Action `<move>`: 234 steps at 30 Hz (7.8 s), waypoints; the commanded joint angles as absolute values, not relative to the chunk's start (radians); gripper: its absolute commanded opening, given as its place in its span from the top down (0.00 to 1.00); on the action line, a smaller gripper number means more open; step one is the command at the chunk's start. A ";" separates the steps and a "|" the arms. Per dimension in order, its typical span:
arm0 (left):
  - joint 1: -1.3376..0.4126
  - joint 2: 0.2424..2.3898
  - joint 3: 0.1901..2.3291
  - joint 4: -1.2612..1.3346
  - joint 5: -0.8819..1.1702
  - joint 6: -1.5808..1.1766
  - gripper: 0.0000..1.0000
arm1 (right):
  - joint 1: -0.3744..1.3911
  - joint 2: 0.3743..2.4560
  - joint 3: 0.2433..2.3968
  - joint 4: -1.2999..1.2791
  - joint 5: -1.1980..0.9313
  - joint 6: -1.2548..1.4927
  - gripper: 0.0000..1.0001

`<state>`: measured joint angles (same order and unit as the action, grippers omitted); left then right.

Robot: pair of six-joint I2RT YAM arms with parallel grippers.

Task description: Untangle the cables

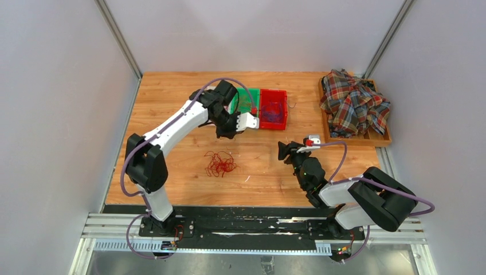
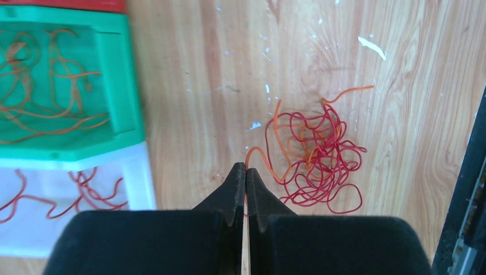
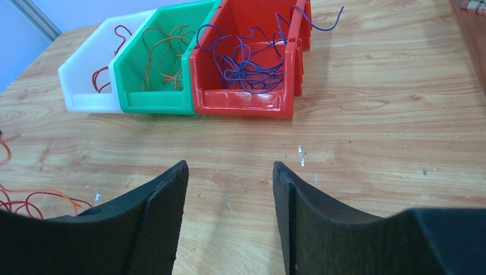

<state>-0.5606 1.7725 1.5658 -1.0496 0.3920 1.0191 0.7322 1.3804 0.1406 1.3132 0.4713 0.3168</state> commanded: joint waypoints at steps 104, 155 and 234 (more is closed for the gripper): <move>-0.592 1.956 1.856 -0.387 -0.070 0.826 0.99 | 0.908 1.348 0.092 1.468 0.497 0.092 0.22; -0.565 2.069 1.942 -0.718 0.105 0.696 0.25 | 0.851 1.375 0.066 1.516 0.469 0.165 0.23; -0.574 1.061 1.406 -0.953 0.409 1.205 0.99 | 0.950 1.284 0.670 0.909 -0.177 0.165 0.19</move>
